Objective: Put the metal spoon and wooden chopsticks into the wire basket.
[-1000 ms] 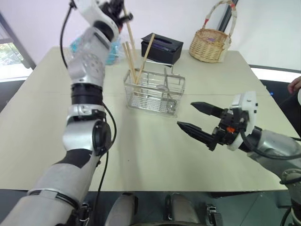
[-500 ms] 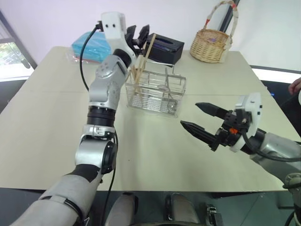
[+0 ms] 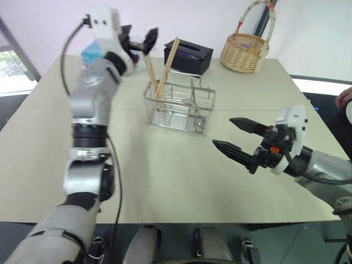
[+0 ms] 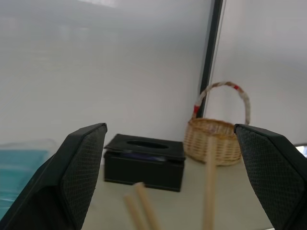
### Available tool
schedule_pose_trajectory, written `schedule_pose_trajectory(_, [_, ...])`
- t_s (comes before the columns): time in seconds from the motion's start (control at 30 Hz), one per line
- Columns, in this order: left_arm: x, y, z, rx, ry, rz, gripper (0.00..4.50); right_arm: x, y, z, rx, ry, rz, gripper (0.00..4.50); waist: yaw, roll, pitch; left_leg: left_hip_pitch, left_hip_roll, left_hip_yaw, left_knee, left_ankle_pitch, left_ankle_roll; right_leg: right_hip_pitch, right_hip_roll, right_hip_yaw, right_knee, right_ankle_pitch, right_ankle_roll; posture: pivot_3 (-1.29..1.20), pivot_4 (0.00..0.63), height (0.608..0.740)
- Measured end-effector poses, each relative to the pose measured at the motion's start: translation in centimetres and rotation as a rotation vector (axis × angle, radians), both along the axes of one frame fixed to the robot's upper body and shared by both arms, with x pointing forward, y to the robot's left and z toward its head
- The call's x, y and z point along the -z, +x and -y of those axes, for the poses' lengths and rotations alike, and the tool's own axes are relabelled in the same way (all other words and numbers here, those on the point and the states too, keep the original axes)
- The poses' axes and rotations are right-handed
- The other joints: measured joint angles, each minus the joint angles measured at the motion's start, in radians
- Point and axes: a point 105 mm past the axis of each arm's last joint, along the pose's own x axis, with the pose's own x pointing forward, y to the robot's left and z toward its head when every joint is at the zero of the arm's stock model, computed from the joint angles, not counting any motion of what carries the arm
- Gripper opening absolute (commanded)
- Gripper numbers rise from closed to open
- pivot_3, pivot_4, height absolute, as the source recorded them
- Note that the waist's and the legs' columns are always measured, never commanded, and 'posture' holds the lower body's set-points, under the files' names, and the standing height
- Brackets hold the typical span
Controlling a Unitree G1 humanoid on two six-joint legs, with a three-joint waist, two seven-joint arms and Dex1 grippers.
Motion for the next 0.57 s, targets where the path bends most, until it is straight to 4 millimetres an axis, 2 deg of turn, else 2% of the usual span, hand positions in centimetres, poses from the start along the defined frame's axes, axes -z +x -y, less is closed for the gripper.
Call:
schedule_pose_trajectory(0.03, [-0.3, -0.6, -1.2, -0.004, 0.074, 0.015, 4.47, -0.1, 0.3, 0.6, 0.017, -0.01, 0.004, 4.5, -0.003, 0.0, 0.0, 0.0, 0.0, 0.0, 0.0, 0.0, 0.0, 0.0, 0.0, 0.0, 0.0, 0.0, 0.0, 0.0, 0.15, 0.66])
schedule_pose_trajectory(0.1, [0.2, -1.6, -2.2, 0.02, 0.201, 0.014, 4.47, -0.2, 0.8, 1.3, 0.029, -0.024, 0.016, 4.5, -0.003, 0.001, 0.0, 0.001, 0.001, 0.0, -0.001, 0.0, 0.0, 0.001, -0.002, 0.0, -0.001, 0.0, 0.0, 0.0, 0.15, 0.66])
schedule_pose_trajectory(0.23, [5.1, -4.8, -6.0, 0.099, 0.51, -0.137, 4.47, -0.3, 2.1, 3.4, 0.055, -0.069, 0.021, 4.5, -0.011, 0.004, 0.0, 0.0, 0.001, 0.001, -0.002, 0.0, 0.0, 0.0, -0.003, 0.001, -0.001, 0.0, -0.001, 0.0, 0.15, 0.66])
schedule_pose_trajectory(0.33, [7.0, -6.9, -6.5, 0.177, 0.606, -0.204, 4.47, 0.1, 2.6, 4.3, 0.056, -0.082, 0.003, 4.5, -0.003, 0.004, 0.0, -0.001, 0.002, 0.0, -0.001, 0.0, 0.0, -0.001, -0.003, 0.001, -0.001, -0.002, -0.004, 0.0, 0.15, 0.66])
schedule_pose_trajectory(0.43, [7.2, -8.5, -6.8, 0.203, 0.641, -0.217, 4.47, 0.3, 3.0, 4.7, 0.044, -0.094, -0.001, 4.5, 0.001, 0.005, 0.0, -0.001, 0.002, -0.001, -0.001, 0.0, 0.0, 0.001, -0.004, 0.001, -0.002, -0.002, -0.004, 0.0, 0.15, 0.66])
schedule_pose_trajectory(0.57, [6.7, -9.2, -7.0, 0.177, 0.651, -0.202, 4.47, 0.2, 3.3, 4.7, 0.032, -0.099, 0.002, 4.5, -0.002, 0.005, 0.0, 0.0, 0.002, 0.0, -0.001, 0.0, 0.0, 0.001, -0.004, 0.001, -0.003, -0.002, -0.005, 0.0, 0.15, 0.66])
